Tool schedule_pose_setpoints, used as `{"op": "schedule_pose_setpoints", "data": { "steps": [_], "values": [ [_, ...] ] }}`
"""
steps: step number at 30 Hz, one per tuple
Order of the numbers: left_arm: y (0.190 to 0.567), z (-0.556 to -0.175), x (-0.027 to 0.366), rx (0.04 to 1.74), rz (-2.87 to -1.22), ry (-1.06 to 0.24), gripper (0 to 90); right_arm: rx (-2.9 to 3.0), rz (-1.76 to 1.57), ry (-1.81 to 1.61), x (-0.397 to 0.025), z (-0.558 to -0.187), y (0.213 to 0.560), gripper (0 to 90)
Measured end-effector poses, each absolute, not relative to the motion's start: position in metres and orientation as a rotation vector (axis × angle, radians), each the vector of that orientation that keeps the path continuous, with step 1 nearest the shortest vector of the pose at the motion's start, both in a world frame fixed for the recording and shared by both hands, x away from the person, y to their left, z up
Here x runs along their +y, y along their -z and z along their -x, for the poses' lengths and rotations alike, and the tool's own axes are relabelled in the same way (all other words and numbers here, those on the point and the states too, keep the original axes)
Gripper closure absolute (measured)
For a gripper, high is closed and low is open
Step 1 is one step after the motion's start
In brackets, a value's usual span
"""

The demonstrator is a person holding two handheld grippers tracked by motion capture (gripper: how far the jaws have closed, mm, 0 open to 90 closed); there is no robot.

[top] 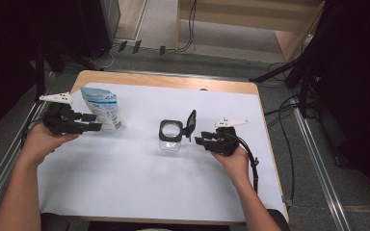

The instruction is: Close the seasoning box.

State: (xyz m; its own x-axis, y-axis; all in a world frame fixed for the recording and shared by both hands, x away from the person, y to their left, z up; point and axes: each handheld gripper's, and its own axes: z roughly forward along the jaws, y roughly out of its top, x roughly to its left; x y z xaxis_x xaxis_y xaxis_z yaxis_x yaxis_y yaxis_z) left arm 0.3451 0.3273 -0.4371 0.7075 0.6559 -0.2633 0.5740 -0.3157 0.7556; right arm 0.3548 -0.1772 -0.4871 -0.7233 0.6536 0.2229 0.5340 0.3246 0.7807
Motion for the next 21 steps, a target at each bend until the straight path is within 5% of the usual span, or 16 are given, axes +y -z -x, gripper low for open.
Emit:
{"op": "schedule_pose_setpoints", "data": {
  "steps": [21],
  "values": [
    [0.418, -0.381, 0.365, 0.933, -1.993, -0.153, 45.7, 2.451, -1.116, -1.344, -0.177, -0.352, 0.487, 60.6]
  ]
}}
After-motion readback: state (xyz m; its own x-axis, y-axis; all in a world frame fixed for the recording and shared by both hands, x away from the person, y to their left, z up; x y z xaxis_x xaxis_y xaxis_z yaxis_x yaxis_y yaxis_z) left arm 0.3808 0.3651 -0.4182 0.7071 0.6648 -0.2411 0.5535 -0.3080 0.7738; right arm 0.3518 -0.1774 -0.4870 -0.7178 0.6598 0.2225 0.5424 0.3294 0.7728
